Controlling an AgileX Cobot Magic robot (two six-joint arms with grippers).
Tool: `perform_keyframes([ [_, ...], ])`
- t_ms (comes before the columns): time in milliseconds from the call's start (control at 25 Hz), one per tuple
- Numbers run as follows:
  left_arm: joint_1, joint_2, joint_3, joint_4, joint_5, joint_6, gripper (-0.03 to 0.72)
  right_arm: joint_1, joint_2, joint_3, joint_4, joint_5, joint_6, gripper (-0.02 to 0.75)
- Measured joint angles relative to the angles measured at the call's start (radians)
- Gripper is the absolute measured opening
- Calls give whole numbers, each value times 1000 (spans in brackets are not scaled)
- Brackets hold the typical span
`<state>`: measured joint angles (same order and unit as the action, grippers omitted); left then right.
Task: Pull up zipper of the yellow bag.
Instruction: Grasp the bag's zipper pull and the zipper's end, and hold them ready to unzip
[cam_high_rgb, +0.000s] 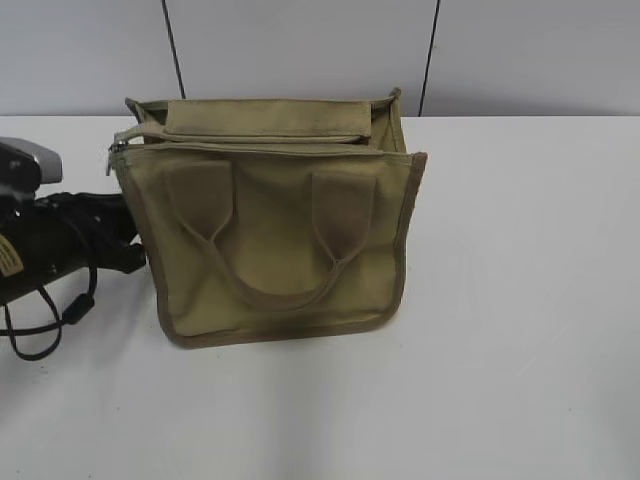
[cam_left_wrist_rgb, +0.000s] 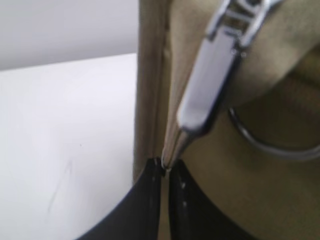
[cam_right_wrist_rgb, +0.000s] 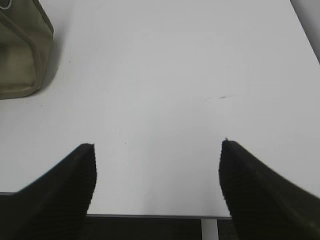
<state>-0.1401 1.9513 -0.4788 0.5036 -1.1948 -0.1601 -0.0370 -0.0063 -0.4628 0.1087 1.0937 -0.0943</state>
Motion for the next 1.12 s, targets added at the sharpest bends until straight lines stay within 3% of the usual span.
perform_keyframes([
  [320,0,-326,2,8,335,-57,2,0,0,0,0,0,0,584],
  [640,0,-621,3,157,634,-156,2,0,0,0,0,0,0,584],
  [800,0,-689,-8,274,704,-260,2,0,0,0,0,0,0,584],
  [1120,0,-703,-112,333,812,-372,2,0,0,0,1,0,0,584],
])
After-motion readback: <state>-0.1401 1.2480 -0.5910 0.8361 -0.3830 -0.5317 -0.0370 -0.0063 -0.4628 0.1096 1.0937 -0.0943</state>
